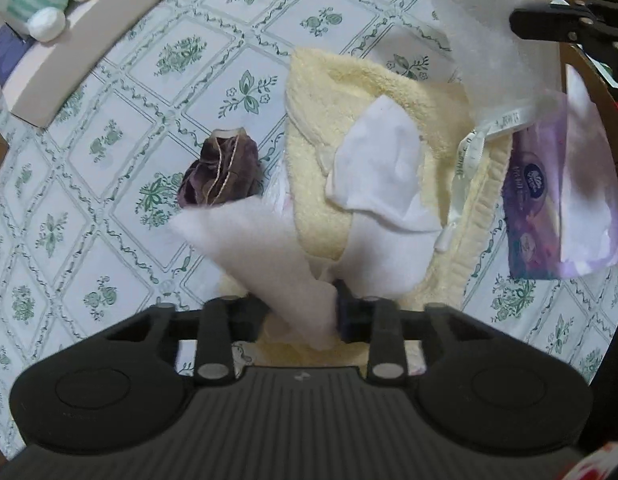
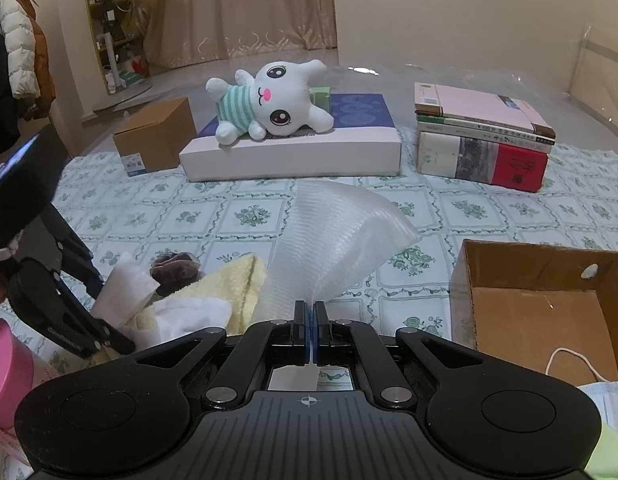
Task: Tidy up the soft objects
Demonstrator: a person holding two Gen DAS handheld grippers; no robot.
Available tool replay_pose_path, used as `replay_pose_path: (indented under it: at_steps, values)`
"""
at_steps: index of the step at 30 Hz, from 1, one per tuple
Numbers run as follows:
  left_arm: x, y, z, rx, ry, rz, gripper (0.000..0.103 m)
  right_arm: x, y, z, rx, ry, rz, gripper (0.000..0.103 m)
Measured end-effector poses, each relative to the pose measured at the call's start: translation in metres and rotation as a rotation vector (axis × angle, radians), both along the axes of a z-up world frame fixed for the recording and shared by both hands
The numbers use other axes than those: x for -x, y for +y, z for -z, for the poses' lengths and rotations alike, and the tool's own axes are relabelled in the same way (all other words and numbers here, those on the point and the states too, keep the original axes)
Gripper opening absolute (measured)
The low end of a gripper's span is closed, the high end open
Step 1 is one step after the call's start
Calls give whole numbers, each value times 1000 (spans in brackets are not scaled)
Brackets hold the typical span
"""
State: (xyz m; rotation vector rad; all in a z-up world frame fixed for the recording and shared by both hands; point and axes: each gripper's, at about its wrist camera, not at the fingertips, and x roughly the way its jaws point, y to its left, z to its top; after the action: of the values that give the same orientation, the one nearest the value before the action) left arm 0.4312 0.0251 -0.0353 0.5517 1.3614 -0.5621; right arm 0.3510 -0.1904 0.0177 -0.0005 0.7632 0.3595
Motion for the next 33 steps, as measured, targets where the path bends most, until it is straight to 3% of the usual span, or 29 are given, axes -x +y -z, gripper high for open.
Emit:
replay_pose_path:
  at_steps: [2,9,14,20,24,29,31,33]
  values:
    - [3,1,-9,10,-17,-4,20,2,-1,-2,-5,0,1,1]
    - [9,9,-53,84,-69,-76,18,15,-3,-22,-19,-25,-3,1]
    - [19,8,-89,127,-125,-104,3,27,-6,-38,-28,-46,-6,1]
    - [26,-3,-100,121,-142,-101,4,40,-7,-52,-34,-63,-15,1]
    - [24,-13,-86,91,-129,-75,17,41,-7,-50,-36,-56,-20,1]
    - [18,-24,-62,53,-122,-25,65,33,-9,-39,-35,-40,-22,1]
    - [13,-32,-52,35,-122,-4,79,28,-9,-34,-35,-31,-19,1]
    - [7,-39,-42,32,-98,-4,81,23,-10,-28,-39,-19,-14,1]
